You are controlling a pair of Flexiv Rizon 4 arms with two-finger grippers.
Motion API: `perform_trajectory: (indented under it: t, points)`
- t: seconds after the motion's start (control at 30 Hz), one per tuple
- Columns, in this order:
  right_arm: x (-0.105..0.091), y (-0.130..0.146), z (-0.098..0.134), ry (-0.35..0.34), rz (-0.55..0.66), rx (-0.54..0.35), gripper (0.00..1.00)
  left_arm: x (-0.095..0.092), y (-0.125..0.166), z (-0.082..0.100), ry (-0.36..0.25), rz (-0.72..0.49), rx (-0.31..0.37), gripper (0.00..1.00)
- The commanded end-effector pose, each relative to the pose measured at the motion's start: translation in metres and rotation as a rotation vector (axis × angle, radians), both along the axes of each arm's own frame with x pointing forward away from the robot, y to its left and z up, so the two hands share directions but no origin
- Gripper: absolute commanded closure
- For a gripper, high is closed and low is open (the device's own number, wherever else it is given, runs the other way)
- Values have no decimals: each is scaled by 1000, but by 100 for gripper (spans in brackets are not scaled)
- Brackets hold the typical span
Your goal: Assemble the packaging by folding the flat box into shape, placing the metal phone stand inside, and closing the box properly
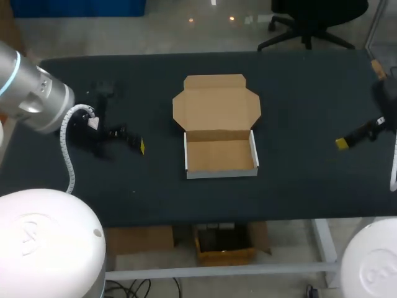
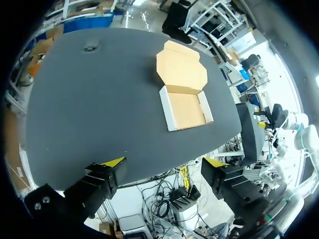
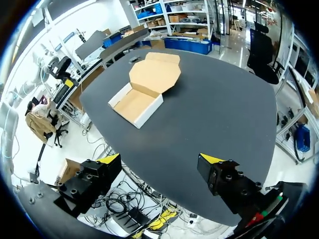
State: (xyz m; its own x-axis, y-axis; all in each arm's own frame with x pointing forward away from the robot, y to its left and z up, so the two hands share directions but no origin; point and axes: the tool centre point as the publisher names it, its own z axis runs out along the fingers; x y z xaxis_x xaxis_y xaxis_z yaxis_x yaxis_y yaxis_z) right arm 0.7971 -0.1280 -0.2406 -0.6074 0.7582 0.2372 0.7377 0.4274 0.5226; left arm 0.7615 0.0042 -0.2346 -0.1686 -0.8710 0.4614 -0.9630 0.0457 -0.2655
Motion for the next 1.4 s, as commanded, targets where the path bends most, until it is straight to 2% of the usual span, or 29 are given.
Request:
perform_trajectory:
  t: [0.03,0.23,0.53,0.77,1.03,1.4]
  points:
    - [0,-2,15,69,-68,-72,0,14,-4,9,40,37,119,0]
    - [6,-7,21,117,-144,-118,0,26,0,13,73,102,206,0]
    - [15,-16,10,226,-287,-166,0,33,6,26,73,165,268,0]
    - [11,-29,11,257,-376,-203,0,37,10,35,76,185,311,0]
    - [16,-43,9,279,-423,-220,0,38,11,38,84,198,330,0]
    - [31,-52,1,308,-459,-229,0,43,11,29,105,212,342,0]
